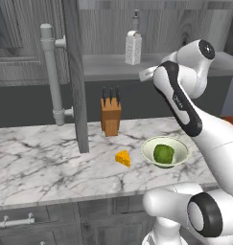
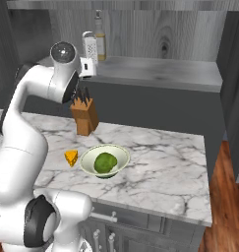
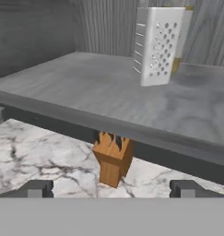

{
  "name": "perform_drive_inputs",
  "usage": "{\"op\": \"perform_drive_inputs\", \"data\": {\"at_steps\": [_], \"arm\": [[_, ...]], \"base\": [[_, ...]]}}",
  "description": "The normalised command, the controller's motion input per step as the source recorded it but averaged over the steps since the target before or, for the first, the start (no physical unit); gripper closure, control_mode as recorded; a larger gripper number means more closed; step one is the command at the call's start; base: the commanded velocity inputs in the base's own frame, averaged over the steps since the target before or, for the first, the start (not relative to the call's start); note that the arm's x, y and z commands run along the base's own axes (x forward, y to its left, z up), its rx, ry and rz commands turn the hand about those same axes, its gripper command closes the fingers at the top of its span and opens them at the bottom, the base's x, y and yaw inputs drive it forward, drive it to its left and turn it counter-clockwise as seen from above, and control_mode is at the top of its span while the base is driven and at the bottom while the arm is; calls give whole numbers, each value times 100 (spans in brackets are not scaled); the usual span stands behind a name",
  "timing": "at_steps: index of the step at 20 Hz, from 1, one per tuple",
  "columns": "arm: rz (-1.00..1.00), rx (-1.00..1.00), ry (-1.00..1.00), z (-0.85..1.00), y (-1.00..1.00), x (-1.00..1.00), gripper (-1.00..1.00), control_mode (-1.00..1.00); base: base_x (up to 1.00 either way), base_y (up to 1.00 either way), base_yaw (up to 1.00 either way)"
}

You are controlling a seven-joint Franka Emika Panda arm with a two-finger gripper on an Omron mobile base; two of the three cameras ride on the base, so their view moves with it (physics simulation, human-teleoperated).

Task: Pick the cheese from the fridge and the cheese grater from the cabinet and place them next to the salad bowl.

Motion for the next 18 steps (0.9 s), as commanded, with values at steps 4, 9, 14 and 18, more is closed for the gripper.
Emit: {"op": "perform_drive_inputs", "data": {"at_steps": [4, 9, 14, 18], "arm": [[-5, 4, 0, 40, -6, 32, -100, -100], [0, 9, 0, 31, -11, 39, -100, -100], [0, 12, 3, 20, -13, 45, -100, -100], [0, 2, 0, 1, -7, 46, -100, -100]], "base": [[0, 0, 0], [0, 0, 0], [0, 0, 0], [0, 0, 0]]}}
